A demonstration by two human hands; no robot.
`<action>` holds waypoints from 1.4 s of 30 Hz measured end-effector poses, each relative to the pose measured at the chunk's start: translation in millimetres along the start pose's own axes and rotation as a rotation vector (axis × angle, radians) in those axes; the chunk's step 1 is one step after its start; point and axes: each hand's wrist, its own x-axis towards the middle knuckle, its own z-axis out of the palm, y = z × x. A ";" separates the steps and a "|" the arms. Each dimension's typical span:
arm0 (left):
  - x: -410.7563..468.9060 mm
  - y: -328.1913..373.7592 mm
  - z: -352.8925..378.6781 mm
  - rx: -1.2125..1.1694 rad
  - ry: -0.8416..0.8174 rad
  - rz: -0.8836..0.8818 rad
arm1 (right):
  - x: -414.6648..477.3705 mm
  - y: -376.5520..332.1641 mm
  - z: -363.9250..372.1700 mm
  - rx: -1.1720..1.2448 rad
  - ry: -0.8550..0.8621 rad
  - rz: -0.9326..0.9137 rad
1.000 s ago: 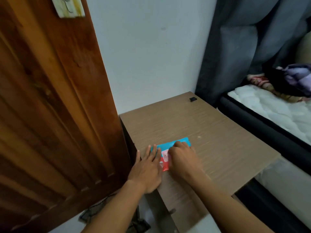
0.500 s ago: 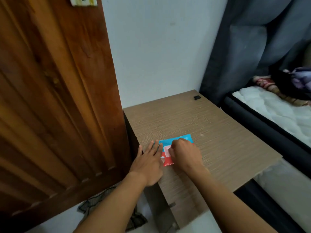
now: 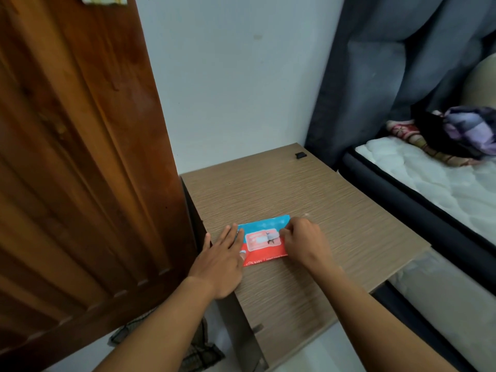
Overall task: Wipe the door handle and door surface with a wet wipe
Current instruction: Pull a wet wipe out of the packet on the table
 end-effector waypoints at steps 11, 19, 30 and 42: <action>0.3 0.2 0.2 -0.026 -0.009 -0.005 | -6.4 -3.2 8.5 -0.106 0.148 -0.157; 0.3 1.7 1.5 -0.011 0.017 -0.002 | -5.7 -15.1 9.0 -0.247 -0.002 -0.543; 2.7 -0.8 3.6 -0.020 0.012 -0.007 | 0.2 -34.2 6.8 -0.358 -0.055 -0.400; 1.3 0.1 3.4 -0.024 0.016 -0.008 | 1.1 -23.9 14.5 -0.390 -0.064 -0.497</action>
